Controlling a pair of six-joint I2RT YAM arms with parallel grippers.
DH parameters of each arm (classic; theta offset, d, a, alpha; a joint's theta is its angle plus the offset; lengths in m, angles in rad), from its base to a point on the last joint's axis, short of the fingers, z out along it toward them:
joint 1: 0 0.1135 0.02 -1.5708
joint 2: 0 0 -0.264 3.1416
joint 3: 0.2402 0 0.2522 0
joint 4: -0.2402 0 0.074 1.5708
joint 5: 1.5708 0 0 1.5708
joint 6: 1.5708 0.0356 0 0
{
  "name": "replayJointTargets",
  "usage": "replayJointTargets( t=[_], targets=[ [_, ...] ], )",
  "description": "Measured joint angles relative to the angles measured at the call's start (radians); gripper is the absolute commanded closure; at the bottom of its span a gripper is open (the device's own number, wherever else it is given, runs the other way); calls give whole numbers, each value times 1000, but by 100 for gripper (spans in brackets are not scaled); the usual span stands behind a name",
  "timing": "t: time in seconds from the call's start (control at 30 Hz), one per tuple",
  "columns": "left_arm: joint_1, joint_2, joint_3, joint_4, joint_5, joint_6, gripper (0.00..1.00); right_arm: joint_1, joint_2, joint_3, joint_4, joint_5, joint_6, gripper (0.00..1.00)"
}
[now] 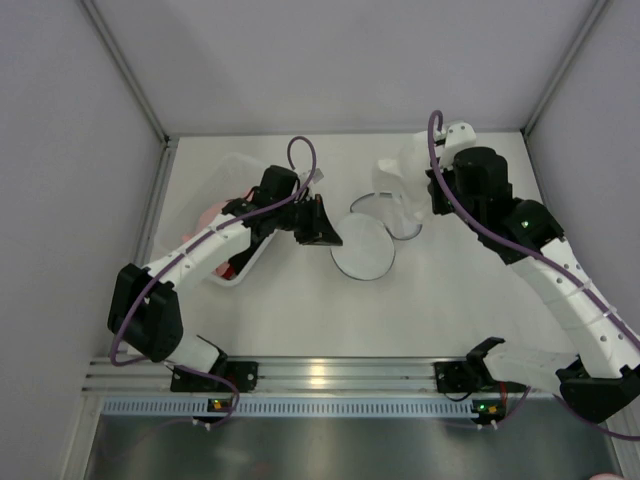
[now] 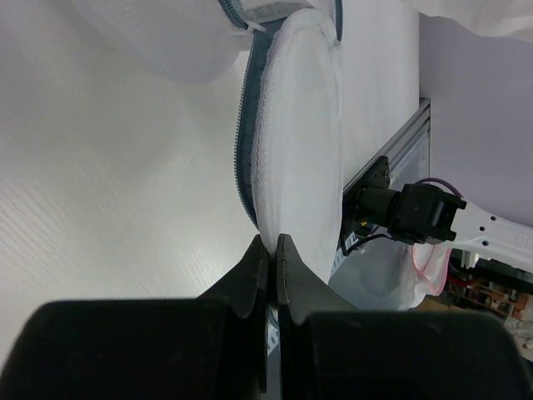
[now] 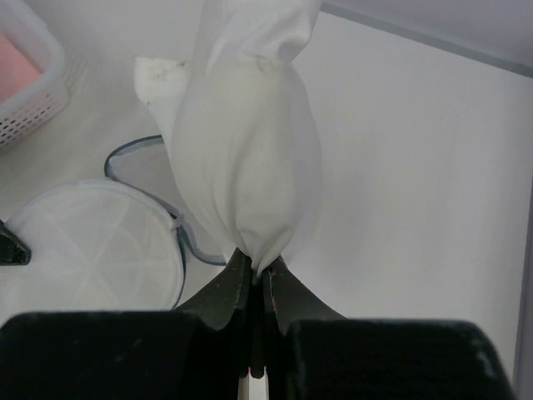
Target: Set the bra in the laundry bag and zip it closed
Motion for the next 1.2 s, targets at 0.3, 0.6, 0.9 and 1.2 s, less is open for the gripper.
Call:
replayJointTargets(
  t=[0.3,0.6,0.9,1.2],
  targets=[
    [0,0,0,0,7,-1,100,1,2,-22,7,-129,-10,100],
    [7,-10,0,-3,45,-2,100,4,17,-142,53,-117,-19,100],
    [49,-57,-4,-5,139,-1,100,4,113,-219,254,-150,-31,100],
    [78,-61,-58,-39,156,58,100,4,269,-269,378,-339,-75,100]
  ],
)
